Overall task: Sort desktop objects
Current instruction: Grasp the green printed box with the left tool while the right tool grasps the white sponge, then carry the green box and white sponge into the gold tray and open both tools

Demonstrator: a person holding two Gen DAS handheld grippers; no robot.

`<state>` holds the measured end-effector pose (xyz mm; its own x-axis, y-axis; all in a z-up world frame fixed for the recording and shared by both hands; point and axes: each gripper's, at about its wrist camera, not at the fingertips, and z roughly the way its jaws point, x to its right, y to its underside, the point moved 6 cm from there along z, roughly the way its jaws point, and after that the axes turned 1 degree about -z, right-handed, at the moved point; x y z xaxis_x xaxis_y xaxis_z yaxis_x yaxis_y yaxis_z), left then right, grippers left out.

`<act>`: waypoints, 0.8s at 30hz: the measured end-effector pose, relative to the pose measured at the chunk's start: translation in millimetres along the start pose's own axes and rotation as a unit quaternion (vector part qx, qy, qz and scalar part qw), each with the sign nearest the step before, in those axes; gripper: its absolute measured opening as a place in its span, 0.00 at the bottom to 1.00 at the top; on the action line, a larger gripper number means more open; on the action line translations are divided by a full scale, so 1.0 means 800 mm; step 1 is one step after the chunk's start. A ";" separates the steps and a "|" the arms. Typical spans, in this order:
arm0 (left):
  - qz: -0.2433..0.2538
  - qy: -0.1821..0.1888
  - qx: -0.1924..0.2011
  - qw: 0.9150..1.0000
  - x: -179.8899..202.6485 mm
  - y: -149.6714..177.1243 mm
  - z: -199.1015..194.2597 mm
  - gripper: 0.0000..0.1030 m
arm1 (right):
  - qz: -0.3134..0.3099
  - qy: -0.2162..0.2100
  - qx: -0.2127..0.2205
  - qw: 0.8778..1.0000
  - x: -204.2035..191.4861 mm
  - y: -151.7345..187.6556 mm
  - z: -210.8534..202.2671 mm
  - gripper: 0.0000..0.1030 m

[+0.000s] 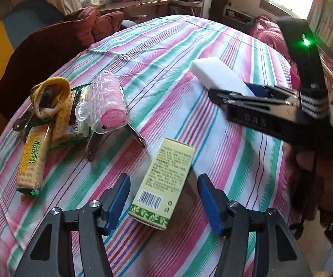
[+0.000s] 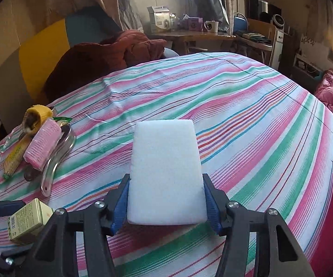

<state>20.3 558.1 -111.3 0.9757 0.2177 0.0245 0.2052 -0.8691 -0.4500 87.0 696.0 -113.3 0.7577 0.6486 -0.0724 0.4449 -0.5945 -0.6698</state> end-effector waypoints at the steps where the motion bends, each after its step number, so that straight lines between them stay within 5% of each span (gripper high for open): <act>1: -0.001 -0.004 0.001 1.000 0.000 -0.001 0.001 0.59 | 0.000 0.000 0.000 1.000 0.000 0.000 0.000 0.57; 6: -0.033 0.009 0.007 0.999 -0.002 0.001 0.007 0.30 | -0.003 0.005 0.002 1.000 -0.001 0.000 0.001 0.57; 15: -0.058 -0.024 0.082 0.995 0.004 0.022 0.000 0.29 | -0.006 0.008 0.004 1.000 -0.002 0.000 0.001 0.57; 24: -0.076 -0.017 0.095 0.992 0.001 0.028 -0.003 0.30 | -0.017 0.023 0.007 1.000 -0.004 0.000 -0.001 0.57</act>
<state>26.0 538.1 -119.0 0.9308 0.3577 0.0754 0.3281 -0.7268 -0.6035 85.1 693.9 -112.6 0.7632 0.6460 -0.0153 0.4651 -0.5656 -0.6810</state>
